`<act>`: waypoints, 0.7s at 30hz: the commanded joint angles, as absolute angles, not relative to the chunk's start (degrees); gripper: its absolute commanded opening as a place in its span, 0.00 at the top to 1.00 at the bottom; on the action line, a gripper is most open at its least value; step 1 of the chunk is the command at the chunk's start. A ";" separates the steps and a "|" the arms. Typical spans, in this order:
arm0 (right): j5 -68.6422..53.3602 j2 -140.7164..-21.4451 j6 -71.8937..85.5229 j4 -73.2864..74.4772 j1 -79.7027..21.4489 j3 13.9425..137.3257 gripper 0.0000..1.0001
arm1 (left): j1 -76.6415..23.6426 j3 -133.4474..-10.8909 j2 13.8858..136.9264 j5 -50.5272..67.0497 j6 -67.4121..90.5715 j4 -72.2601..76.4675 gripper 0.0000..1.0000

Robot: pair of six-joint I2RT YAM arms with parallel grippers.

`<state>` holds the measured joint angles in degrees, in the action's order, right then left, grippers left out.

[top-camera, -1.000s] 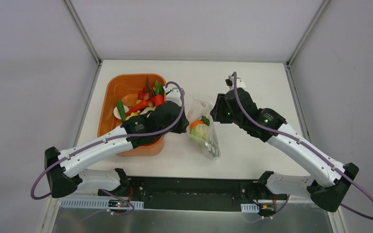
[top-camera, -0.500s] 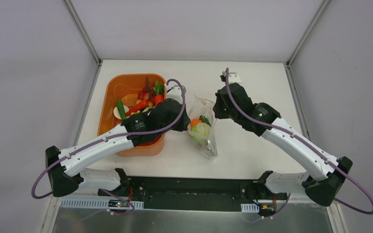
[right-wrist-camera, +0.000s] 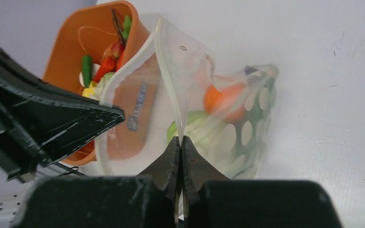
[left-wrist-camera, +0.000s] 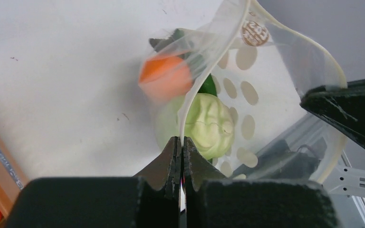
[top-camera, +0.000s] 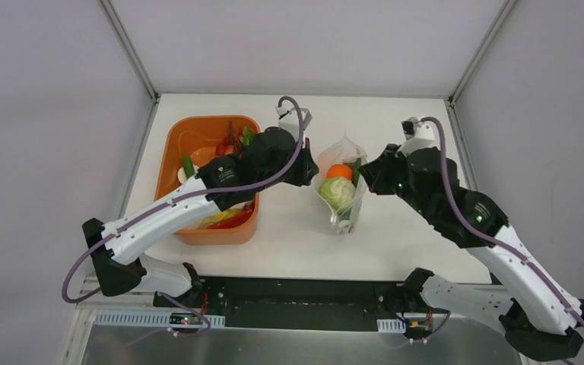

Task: Place the food in the zip-top bag and seal the zipper
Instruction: Adjust the zipper food storage bag at the center of the board.

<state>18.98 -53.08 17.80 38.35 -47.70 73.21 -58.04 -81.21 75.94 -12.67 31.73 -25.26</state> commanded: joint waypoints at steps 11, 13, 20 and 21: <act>17.90 -54.12 29.80 29.59 -47.52 62.26 1.00 | -51.10 -79.12 80.06 -3.31 31.30 -21.42 1.00; 16.10 -55.32 29.70 27.69 -47.54 61.89 1.00 | -50.40 -77.39 79.92 -2.97 31.82 -20.59 1.00; 10.28 -57.04 29.58 23.81 -47.57 63.59 1.00 | -48.16 -75.50 78.26 -2.11 32.18 -20.95 1.00; 9.54 -56.52 29.73 22.64 -47.62 63.58 1.00 | -48.15 -75.62 77.99 -0.98 31.80 -20.45 1.00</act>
<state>12.75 -58.08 28.32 29.43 -47.59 61.06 -48.86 -75.68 80.27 -4.23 31.75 -23.42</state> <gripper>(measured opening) 0.009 0.009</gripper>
